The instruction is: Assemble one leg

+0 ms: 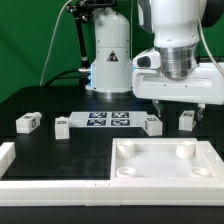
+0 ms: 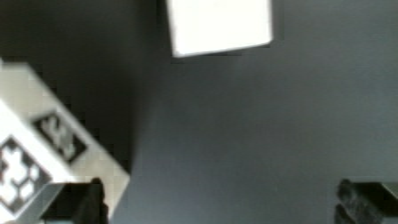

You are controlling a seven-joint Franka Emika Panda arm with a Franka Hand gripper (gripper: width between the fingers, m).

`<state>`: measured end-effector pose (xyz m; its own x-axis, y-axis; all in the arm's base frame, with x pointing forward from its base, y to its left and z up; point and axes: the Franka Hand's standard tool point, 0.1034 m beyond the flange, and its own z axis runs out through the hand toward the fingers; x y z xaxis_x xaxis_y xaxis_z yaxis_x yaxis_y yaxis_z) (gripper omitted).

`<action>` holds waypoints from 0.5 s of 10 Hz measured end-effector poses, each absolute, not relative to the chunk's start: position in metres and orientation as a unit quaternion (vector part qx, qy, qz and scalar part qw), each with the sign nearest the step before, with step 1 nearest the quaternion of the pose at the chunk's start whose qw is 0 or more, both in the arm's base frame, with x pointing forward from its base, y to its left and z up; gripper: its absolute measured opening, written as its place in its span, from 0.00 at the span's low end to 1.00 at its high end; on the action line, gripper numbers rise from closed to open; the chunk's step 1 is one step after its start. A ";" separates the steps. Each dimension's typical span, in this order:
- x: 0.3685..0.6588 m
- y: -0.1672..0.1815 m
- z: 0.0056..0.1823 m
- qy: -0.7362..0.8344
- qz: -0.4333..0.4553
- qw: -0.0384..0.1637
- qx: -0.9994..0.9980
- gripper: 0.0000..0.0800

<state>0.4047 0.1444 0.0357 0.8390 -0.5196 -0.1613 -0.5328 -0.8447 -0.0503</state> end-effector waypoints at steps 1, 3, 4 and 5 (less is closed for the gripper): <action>0.396 0.148 0.035 0.274 0.077 0.048 -0.958 0.81; 0.389 0.152 0.035 0.257 0.086 0.049 -0.961 0.81; 0.386 0.146 0.034 0.244 0.136 0.055 -0.959 0.81; 0.389 0.143 0.035 0.245 0.173 0.064 -0.952 0.81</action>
Offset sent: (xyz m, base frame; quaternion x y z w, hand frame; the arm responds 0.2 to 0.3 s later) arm 0.0000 0.0000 0.0000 0.0000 -0.2377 0.0000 0.9713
